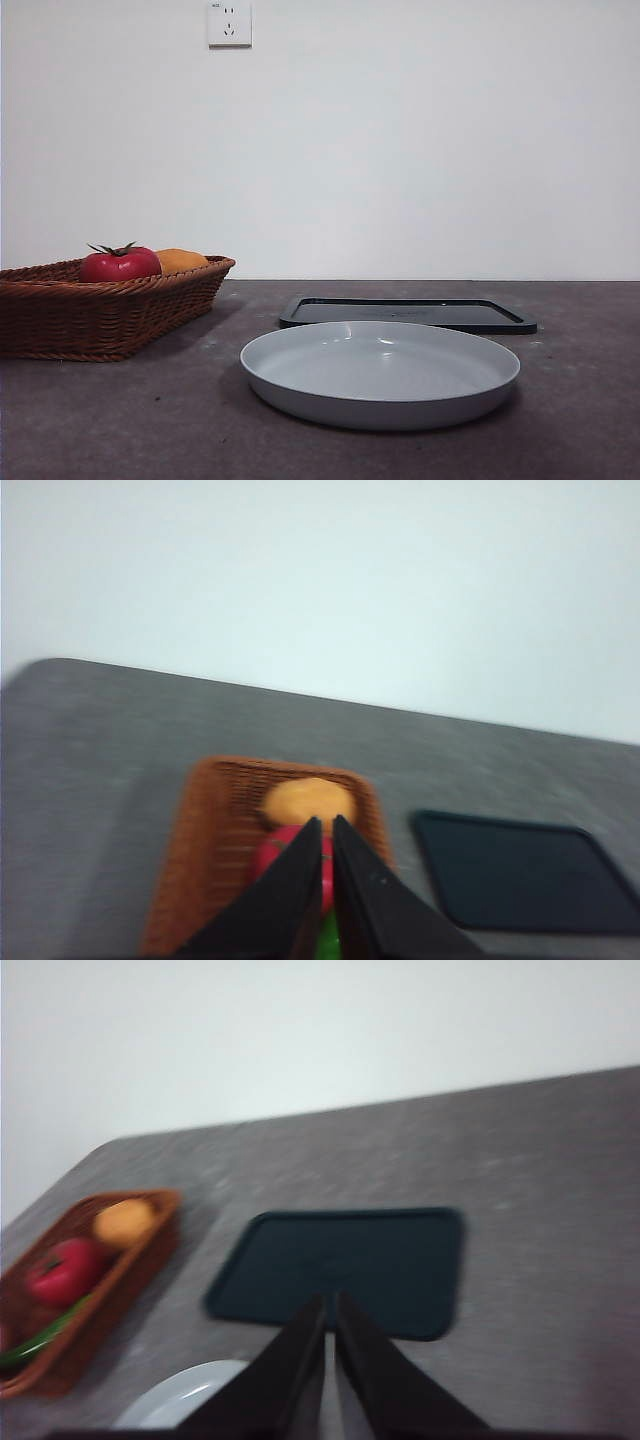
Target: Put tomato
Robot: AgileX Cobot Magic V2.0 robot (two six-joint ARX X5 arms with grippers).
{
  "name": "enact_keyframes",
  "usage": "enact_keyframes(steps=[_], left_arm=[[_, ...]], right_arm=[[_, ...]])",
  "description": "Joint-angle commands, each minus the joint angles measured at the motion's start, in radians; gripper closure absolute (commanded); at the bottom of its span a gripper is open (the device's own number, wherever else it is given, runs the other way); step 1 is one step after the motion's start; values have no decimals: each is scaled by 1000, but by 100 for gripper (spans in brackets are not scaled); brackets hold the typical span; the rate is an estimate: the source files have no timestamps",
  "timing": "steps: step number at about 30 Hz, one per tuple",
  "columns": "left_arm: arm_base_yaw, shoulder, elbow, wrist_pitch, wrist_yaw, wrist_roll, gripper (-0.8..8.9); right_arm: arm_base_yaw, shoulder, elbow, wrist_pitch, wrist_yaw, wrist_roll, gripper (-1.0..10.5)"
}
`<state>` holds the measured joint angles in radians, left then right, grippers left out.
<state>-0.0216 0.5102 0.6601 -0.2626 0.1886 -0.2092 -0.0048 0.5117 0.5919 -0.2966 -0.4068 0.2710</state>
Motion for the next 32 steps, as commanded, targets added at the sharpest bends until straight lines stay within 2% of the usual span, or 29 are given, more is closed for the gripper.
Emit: enact_keyframes(steps=[1, 7, 12, 19, 23, 27, 28, 29, 30, 31, 32], left_arm=[[-9, 103, 97, -33, 81, -7, 798], [-54, 293, 281, -166, 196, -1, 797], [-123, 416, 407, -296, 216, 42, 798], [-245, 552, 500, -456, 216, 97, 798], [-340, 616, 500, -499, 216, 96, 797], [-370, 635, 500, -510, 216, 92, 763], [-370, 635, 500, -507, 216, 92, 696], [-370, 635, 500, -507, 216, 92, 590], [-370, 635, 500, -507, 216, 92, 453], [-370, 635, 500, -504, 216, 92, 319], [-370, 635, 500, -497, 216, 92, 180]], right_arm=[[19, 88, 95, -31, -65, -10, 938], [98, 256, 274, -156, -90, -112, 938], [176, 373, 387, -274, -48, -172, 938], [303, 466, 439, -356, 47, -209, 938], [380, 489, 439, -362, 47, -228, 938], [388, 488, 439, -356, 48, -227, 936], [388, 488, 439, -356, 48, -228, 936], [388, 488, 439, -356, 48, -228, 932], [388, 488, 439, -356, 48, -228, 876], [388, 488, 439, -355, 48, -227, 770], [388, 488, 439, -355, 48, -227, 610]])
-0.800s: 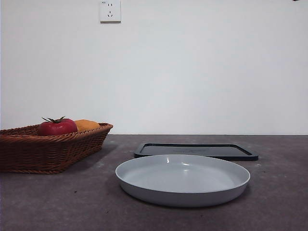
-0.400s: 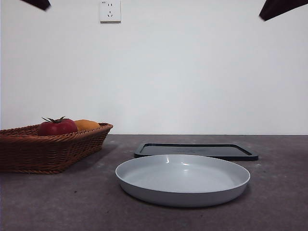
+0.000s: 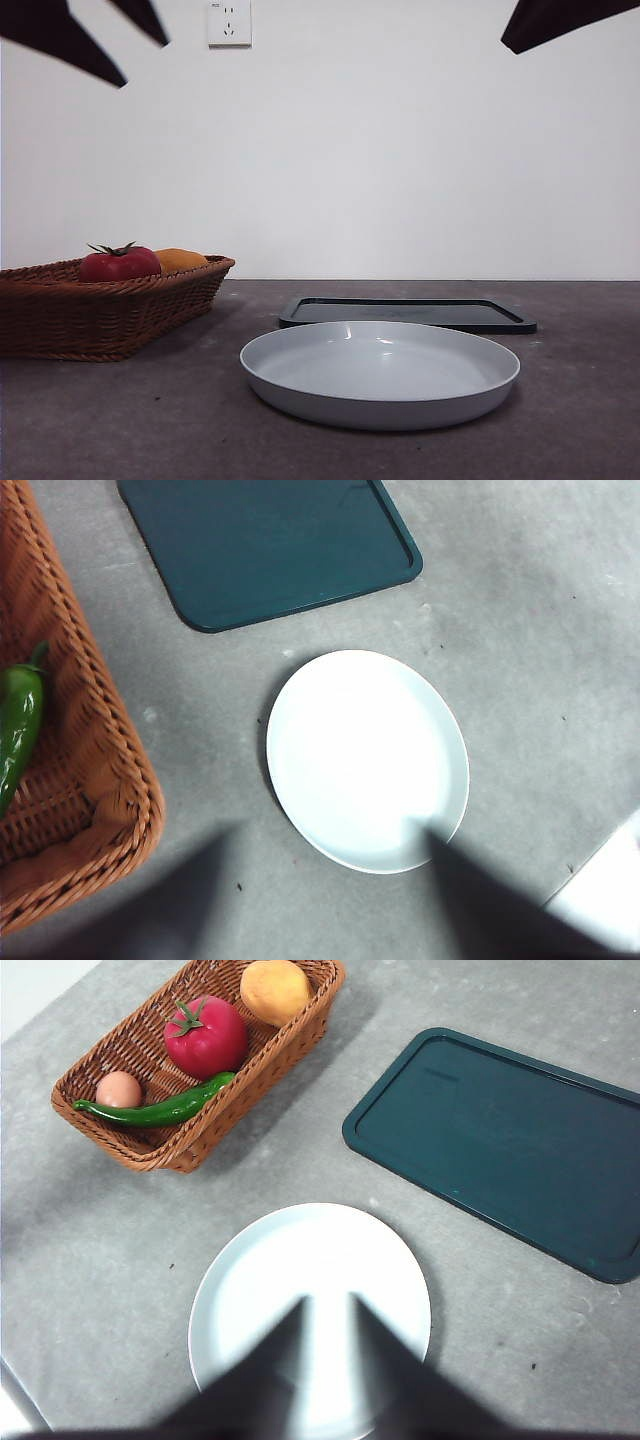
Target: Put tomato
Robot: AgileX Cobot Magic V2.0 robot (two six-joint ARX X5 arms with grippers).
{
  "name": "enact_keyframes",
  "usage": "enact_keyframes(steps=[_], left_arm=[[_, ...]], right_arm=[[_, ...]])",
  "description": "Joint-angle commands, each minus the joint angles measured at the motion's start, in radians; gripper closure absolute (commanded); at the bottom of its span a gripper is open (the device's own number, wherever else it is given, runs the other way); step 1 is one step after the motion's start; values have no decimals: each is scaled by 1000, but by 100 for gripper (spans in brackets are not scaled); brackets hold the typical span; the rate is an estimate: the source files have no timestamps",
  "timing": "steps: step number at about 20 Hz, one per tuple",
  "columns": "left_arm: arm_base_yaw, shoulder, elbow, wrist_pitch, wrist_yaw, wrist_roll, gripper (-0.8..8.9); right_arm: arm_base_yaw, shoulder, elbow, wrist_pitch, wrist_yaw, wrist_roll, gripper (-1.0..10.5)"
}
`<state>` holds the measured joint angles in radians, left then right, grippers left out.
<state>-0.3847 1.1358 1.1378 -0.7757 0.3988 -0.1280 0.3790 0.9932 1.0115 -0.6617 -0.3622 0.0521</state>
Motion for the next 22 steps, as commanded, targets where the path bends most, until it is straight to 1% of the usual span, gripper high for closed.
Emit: enact_keyframes(steps=[1, 2, 3, 10, 13, 15, 19, 20, 22], left_arm=[[-6, 9, 22, 17, 6, 11, 113], [-6, 9, 22, 17, 6, 11, 103], [-6, 9, 22, 17, 6, 11, 103], [-6, 9, 22, 15, 6, 10, 103], [-6, 9, 30, -10, -3, -5, 104], [-5, 11, 45, -35, -63, -5, 104], [16, 54, 112, -99, -272, 17, 105], [28, 85, 138, -115, -309, 29, 105], [55, 164, 193, -139, -348, 66, 105]], right_arm=[[4, 7, 19, 10, 3, -8, 460], [4, 7, 19, 10, 3, -8, 381], [4, 7, 19, 10, 3, -8, 355], [4, 6, 19, 10, 3, -8, 355], [4, 6, 19, 10, 3, -8, 355], [4, 6, 19, 10, -4, -8, 355], [4, 5, 19, 11, -3, -8, 355], [4, 5, 19, 11, -3, -8, 355], [4, 5, 19, 11, -3, -8, 355]])
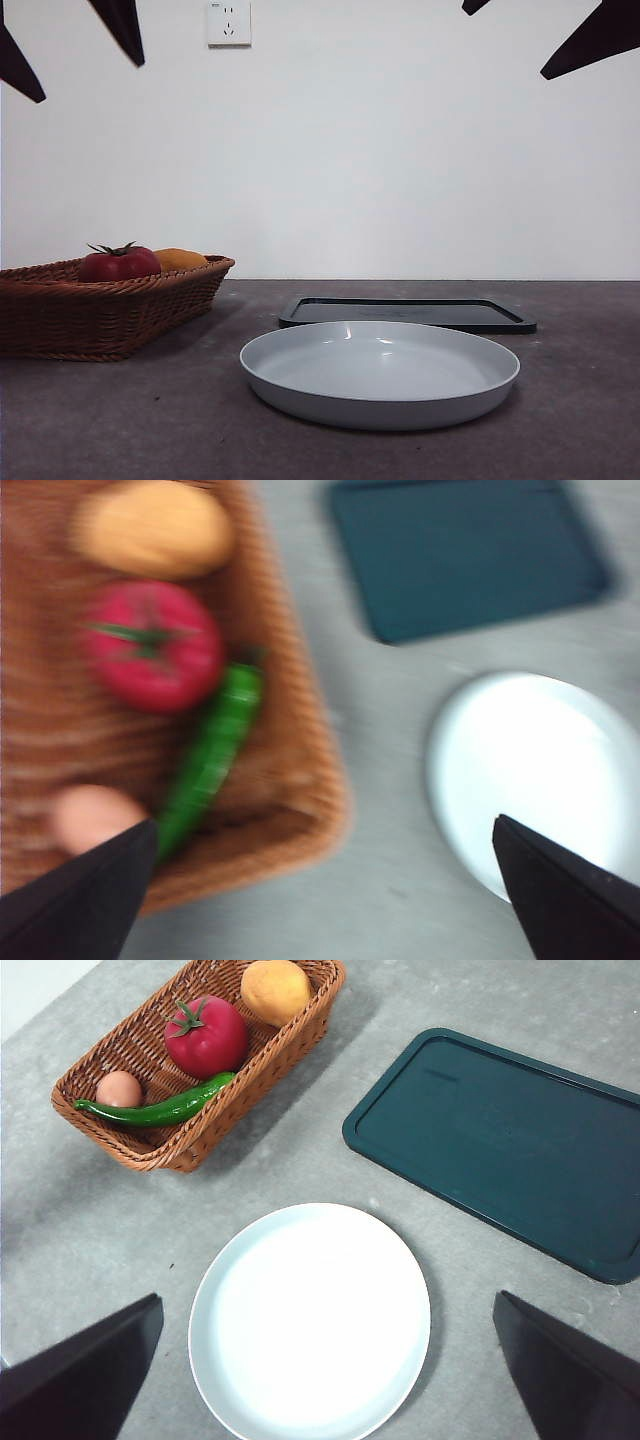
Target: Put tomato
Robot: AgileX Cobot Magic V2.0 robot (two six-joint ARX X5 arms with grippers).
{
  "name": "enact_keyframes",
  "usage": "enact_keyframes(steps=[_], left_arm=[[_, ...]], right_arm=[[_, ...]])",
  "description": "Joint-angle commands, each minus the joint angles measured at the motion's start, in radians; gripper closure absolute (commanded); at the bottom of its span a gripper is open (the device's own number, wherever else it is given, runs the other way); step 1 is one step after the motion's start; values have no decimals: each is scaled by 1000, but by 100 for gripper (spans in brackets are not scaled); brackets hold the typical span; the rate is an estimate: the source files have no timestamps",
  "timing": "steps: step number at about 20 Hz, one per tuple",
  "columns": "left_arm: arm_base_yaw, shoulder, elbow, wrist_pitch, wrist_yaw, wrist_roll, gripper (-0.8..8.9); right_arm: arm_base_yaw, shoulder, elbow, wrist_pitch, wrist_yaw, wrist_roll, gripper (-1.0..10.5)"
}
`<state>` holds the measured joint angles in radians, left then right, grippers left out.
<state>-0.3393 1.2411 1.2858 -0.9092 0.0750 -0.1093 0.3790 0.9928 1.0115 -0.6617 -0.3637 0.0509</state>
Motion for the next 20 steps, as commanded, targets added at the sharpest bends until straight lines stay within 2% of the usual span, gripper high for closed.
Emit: enact_keyframes(steps=[1, 4, 10, 16, 20], left_arm=[[21, 101, 69, -5, -43, 65, 106], [59, 260, 161, 14, -108, 103, 105], [123, 529, 301, 75, -109, 135, 105], [144, 680, 335, 130, -51, 136, 106], [144, 732, 335, 162, -51, 135, 106]], right_arm=[[4, 6, 19, 11, -2, -6, 355], [4, 6, 19, 11, -2, -6, 355], [4, 6, 19, 12, -2, -6, 355], [4, 6, 19, 36, -2, -6, 355], [4, 6, 19, 37, -2, -6, 355]])
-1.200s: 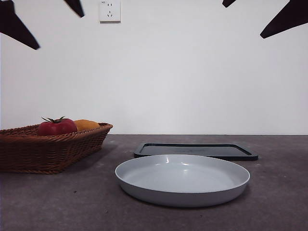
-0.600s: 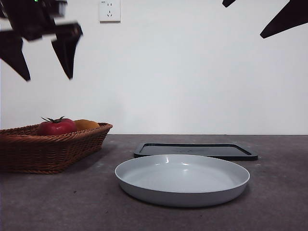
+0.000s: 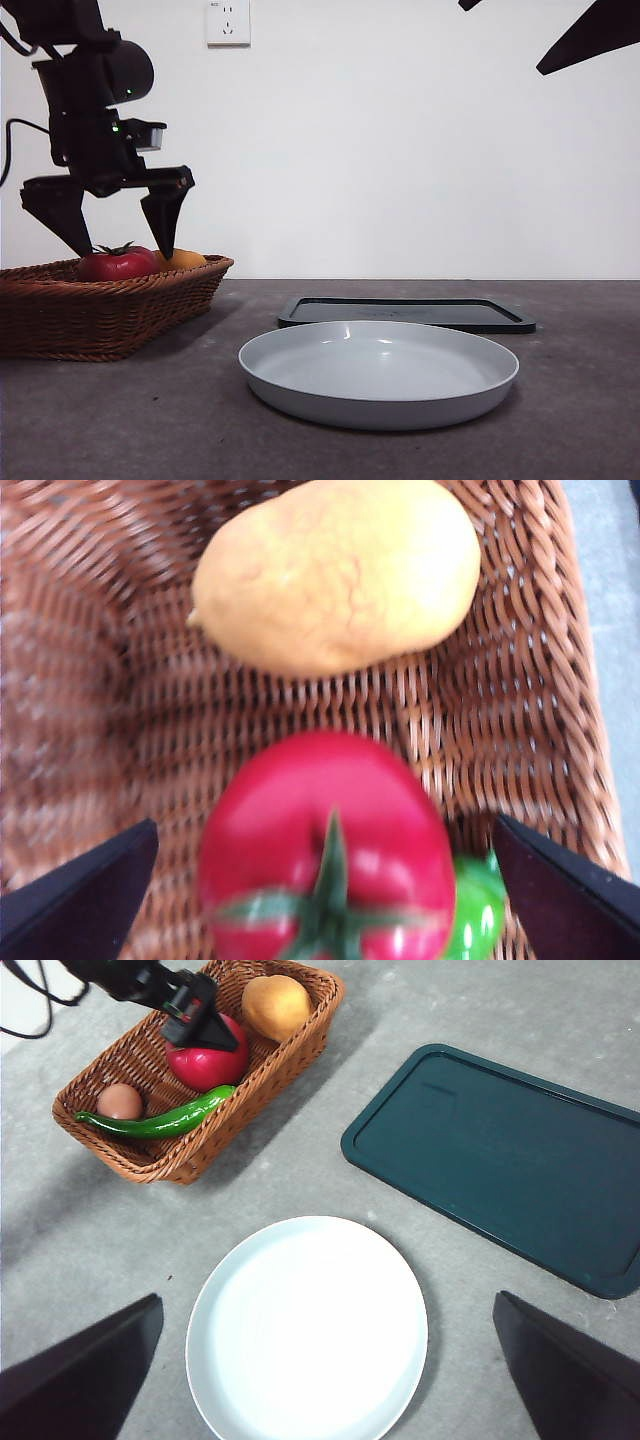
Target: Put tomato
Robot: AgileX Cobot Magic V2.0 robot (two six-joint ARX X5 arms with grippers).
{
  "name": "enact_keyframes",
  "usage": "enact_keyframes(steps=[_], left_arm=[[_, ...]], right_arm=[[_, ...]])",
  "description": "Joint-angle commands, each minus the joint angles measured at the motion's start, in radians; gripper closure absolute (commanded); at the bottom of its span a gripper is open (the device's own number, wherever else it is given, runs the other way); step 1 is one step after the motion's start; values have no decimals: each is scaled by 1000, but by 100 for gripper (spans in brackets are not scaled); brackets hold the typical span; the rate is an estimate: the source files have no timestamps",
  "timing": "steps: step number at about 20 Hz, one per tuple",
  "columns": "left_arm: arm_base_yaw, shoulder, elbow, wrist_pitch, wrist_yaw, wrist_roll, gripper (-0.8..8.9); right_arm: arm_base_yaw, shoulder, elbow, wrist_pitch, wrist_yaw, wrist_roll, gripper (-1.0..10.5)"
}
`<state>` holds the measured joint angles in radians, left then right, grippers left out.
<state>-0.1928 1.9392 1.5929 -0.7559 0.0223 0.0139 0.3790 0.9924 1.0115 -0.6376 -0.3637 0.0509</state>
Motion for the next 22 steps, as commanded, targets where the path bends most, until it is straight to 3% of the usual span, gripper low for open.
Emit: enact_keyframes(steps=[1, 7, 9, 11, 12, 17, 20, 22], left_arm=[[-3, 43, 28, 11, 1, 11, 107], [0, 90, 28, -1, 1, 4, 203], [2, 92, 29, -6, 0, 4, 319], [5, 92, 38, -8, 0, 4, 527], [7, 92, 43, -9, 0, 4, 566], [6, 92, 193, -220, 6, -25, 565], [-28, 80, 295, -441, 98, -64, 565], [-79, 49, 301, -496, 142, -67, 565]], right_arm=[[4, 6, 19, 13, -2, -6, 355], [4, 6, 19, 13, -2, -6, 355], [4, 6, 19, 13, -2, -6, 355], [4, 6, 19, 13, -2, -6, 355], [4, 6, 19, 13, -2, -6, 355], [4, 6, 19, 13, -2, -7, 355], [4, 6, 19, 13, -2, -7, 355], [4, 6, 19, 13, -2, -6, 355]])
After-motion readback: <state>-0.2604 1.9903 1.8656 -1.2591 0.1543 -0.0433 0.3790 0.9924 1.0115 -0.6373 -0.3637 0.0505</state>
